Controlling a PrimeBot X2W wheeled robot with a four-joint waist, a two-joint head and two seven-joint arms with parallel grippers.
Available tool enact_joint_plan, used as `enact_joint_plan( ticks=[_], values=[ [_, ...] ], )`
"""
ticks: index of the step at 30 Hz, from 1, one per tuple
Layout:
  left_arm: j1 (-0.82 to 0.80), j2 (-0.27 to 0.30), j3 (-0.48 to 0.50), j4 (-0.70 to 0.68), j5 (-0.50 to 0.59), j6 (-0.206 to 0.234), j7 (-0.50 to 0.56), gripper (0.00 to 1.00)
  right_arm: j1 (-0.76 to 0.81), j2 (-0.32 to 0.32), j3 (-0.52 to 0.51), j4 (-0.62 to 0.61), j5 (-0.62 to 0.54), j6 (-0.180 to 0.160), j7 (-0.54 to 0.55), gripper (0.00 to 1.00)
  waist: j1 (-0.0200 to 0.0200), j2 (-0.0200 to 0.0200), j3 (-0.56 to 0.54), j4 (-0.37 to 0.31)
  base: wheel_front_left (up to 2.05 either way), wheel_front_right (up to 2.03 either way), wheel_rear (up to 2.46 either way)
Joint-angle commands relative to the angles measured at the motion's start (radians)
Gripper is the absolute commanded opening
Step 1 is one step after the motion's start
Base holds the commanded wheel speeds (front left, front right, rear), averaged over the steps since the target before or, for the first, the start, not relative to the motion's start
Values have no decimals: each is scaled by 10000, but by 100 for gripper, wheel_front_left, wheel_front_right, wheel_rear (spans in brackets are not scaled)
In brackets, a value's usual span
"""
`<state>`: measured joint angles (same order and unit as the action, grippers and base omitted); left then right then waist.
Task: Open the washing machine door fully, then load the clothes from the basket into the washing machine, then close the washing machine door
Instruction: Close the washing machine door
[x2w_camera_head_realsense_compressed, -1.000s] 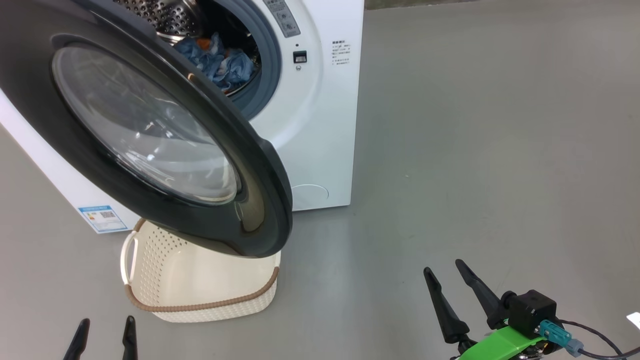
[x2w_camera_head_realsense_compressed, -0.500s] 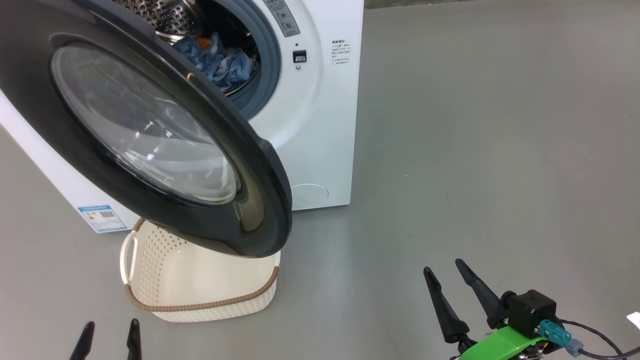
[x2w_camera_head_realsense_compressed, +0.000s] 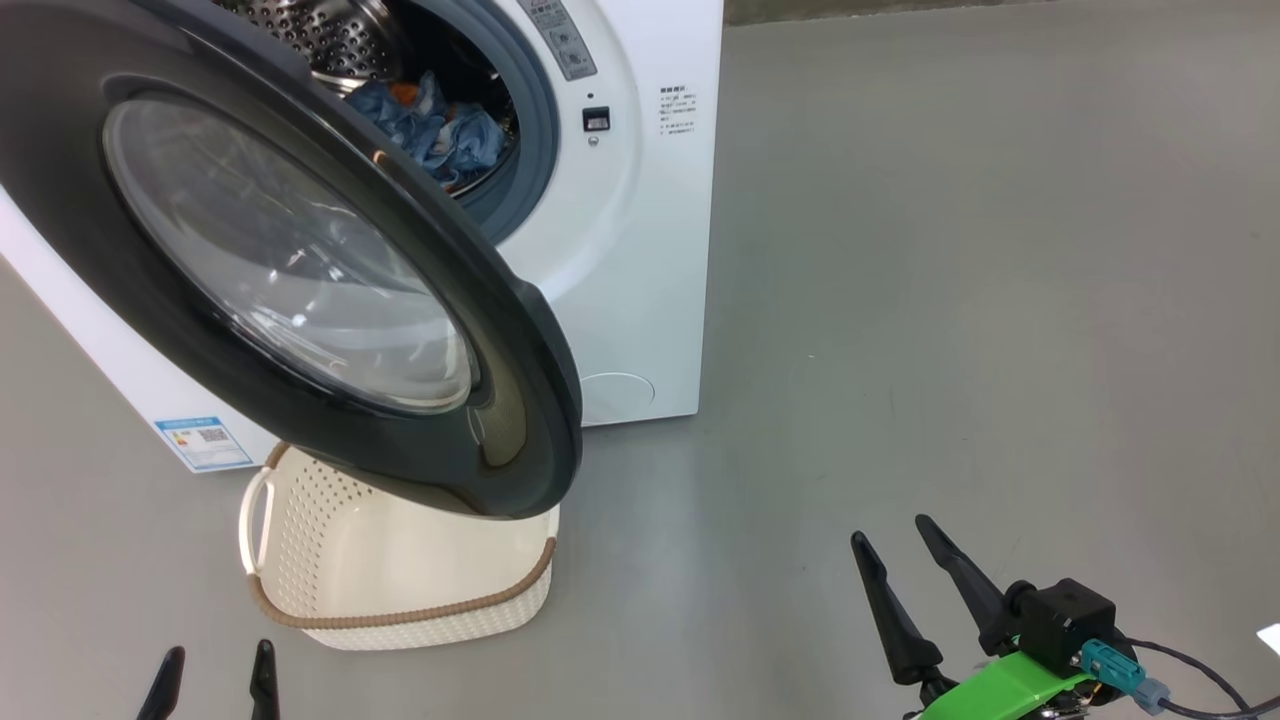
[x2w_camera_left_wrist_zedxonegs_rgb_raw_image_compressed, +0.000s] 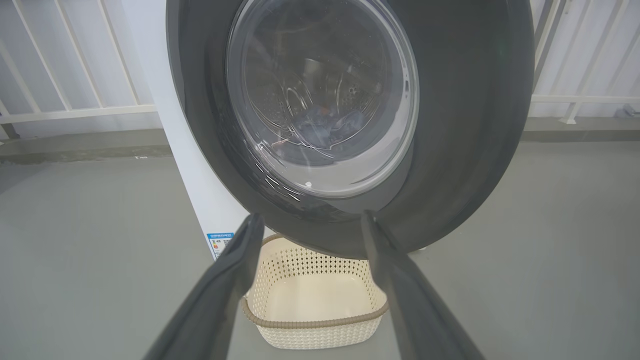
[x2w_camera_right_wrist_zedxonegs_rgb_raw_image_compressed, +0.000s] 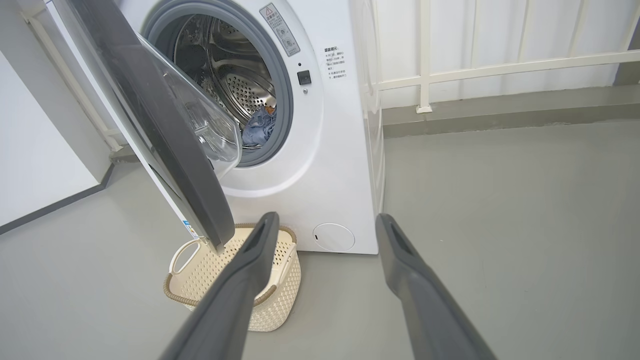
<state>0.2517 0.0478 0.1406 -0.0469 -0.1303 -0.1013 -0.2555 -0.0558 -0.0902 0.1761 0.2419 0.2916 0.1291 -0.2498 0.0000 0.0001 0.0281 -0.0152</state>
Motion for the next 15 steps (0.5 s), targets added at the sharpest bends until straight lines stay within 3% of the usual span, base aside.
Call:
enact_joint_plan(
  ticks=[1, 2, 3, 4, 10, 15],
  values=[
    [-215, 24, 343, -184, -62, 45, -63, 100, 57, -3, 187, -258, -90, 16, -120, 94, 0, -1, -3, 1, 0, 0, 0],
    [-215, 24, 344, -183, -67, 46, -63, 100, 62, 0, 186, -255, -92, 16, -120, 65, 0, -1, -6, 0, 0, 0, 0],
    [-213, 24, 345, -181, -74, 48, -63, 100, 66, 3, 184, -255, -90, 16, -120, 28, 0, -1, -11, 0, 0, 0, 0],
    [-209, 24, 344, -174, -80, 48, -63, 100, 72, 6, 175, -259, -92, 16, -120, 0, 0, -1, -15, 2, 0, 0, 0],
    [-283, 24, 333, -254, -235, 28, -63, 100, 122, 70, -37, -461, -21, 16, -120, 0, 0, -1, -5, 27, 0, 0, 0],
    [-294, 24, 372, -337, -277, 7, -63, 100, 21, 180, -369, -1819, 142, 16, -120, 0, 0, -1, 69, 14, 0, 0, 0]
  ],
)
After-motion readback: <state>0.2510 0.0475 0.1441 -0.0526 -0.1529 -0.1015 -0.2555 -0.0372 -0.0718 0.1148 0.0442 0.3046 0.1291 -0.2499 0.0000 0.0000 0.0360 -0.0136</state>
